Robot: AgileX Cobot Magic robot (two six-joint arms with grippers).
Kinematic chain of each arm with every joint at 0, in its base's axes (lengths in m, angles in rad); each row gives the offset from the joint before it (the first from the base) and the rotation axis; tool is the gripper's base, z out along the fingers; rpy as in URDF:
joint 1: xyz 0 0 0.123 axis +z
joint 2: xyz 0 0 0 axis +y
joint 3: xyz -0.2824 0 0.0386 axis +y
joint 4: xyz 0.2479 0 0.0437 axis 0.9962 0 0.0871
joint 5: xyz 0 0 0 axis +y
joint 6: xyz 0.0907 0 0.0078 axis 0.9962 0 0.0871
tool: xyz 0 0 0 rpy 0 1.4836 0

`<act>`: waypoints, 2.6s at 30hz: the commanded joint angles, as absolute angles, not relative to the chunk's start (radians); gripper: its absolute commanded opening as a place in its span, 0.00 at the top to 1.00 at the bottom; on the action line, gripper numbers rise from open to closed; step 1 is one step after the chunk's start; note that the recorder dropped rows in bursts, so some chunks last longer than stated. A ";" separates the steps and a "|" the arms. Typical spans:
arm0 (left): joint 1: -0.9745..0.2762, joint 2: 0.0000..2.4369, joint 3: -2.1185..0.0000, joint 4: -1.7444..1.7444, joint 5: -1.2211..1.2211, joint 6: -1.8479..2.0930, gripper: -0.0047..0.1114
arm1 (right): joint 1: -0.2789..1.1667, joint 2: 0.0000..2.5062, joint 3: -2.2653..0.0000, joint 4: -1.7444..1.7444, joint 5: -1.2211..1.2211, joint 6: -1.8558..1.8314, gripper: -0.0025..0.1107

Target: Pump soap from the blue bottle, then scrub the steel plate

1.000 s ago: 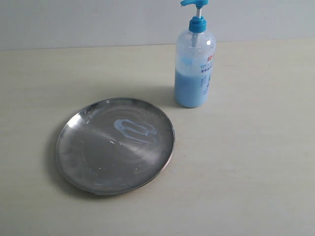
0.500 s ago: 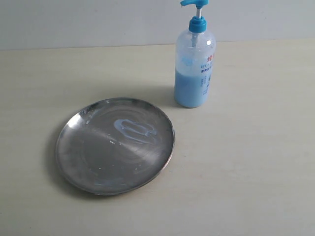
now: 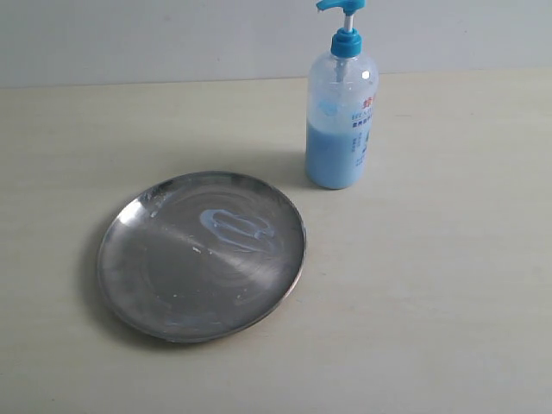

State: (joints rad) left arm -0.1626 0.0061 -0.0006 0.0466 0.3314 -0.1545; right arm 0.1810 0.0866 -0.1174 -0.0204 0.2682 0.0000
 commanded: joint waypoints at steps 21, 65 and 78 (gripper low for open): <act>-0.159 0.000 0.000 0.047 0.326 -0.157 0.96 | 0.103 0.000 0.000 -0.035 0.272 0.000 0.98; -0.159 0.000 0.000 0.047 0.326 -0.157 0.96 | 0.103 0.000 0.000 -0.033 0.272 0.000 0.98; -0.159 0.000 0.000 0.047 0.326 -0.157 0.96 | 0.103 0.000 0.000 -0.033 0.272 0.000 0.98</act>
